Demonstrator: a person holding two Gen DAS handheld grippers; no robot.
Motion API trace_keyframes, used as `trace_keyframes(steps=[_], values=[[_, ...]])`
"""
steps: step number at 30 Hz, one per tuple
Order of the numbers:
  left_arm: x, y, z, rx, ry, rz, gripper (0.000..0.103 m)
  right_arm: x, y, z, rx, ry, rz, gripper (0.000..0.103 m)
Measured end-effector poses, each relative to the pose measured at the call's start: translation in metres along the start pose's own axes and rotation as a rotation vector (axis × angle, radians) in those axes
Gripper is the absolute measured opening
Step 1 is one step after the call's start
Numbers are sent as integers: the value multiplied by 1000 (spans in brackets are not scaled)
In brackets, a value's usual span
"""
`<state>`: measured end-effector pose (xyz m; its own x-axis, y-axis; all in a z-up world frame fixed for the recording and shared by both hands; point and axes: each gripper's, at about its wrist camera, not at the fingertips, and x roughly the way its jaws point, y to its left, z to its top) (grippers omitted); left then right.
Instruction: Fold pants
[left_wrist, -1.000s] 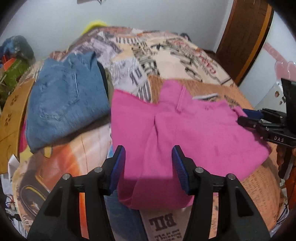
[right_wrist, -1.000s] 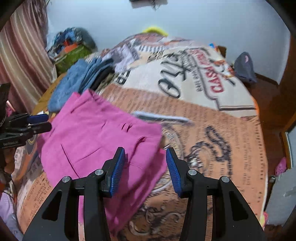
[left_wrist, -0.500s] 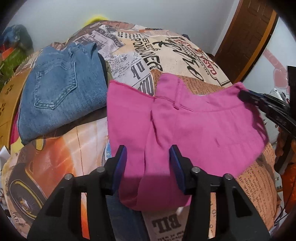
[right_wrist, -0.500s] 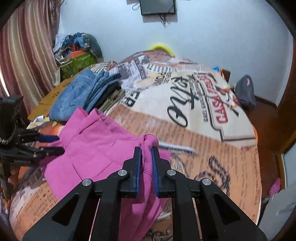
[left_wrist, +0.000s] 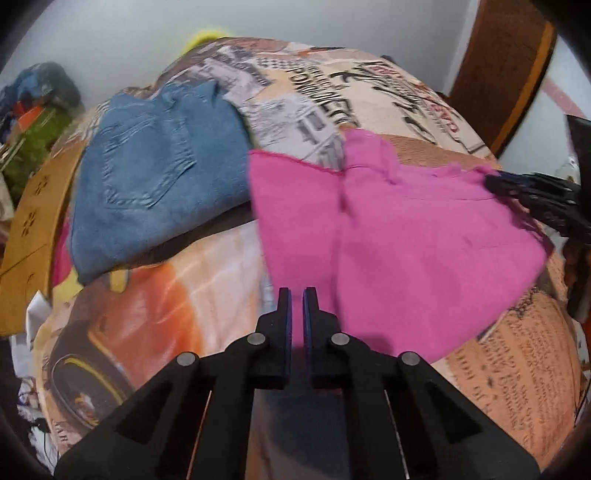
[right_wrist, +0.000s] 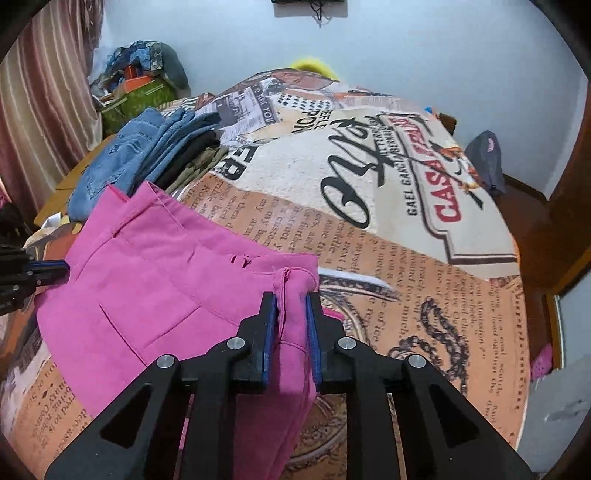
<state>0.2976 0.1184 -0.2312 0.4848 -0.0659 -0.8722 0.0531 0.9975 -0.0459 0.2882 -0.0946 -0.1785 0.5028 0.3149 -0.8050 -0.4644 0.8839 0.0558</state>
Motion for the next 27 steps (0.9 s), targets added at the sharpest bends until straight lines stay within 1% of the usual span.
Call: trace_keyframes(steps=[2,4,5,6,7,8,9,10,11,12,15,17,20,25,27], values=[[-5,9,-2,-30,2,-8,7,-8,-1,1,-3,-2,-7,18],[-15,15,-3,-43,-19,-6,7,-18,-3,1,-2,-10,-8,21],[-22,16,-4,-39,-35,-6,8,-24,-3,1,1,-21,-5,26],[-29,16,-4,-32,-51,-2,11,-34,-5,-1,4,-40,-2,30],[-35,15,-5,-23,-69,-1,13,-40,-5,-2,8,-52,-6,38],[-40,14,-5,-18,-81,-5,20,-48,-6,-5,11,-68,-15,42],[-44,12,-5,-12,-96,-10,31,-55,-5,-7,12,-81,-20,42],[-47,10,-4,-8,-108,-14,37,-59,-5,-8,13,-85,-19,42],[-48,8,-3,-6,-116,-16,47,-64,-5,-11,17,-84,-14,42],[-49,6,-3,0,-123,-18,50,-67,-4,-13,20,-80,-6,42],[-42,0,0,8,-112,-35,54,-68,0,-19,23,-60,17,43],[-33,-3,3,7,-97,-53,54,-63,2,-25,41,-41,41,48],[-16,-7,7,15,-66,-59,54,-50,7,-33,56,2,79,48],[5,-7,12,4,-38,-69,55,-31,8,-35,69,22,85,50],[9,-5,15,-12,-41,-81,58,-21,1,-32,95,33,91,50]])
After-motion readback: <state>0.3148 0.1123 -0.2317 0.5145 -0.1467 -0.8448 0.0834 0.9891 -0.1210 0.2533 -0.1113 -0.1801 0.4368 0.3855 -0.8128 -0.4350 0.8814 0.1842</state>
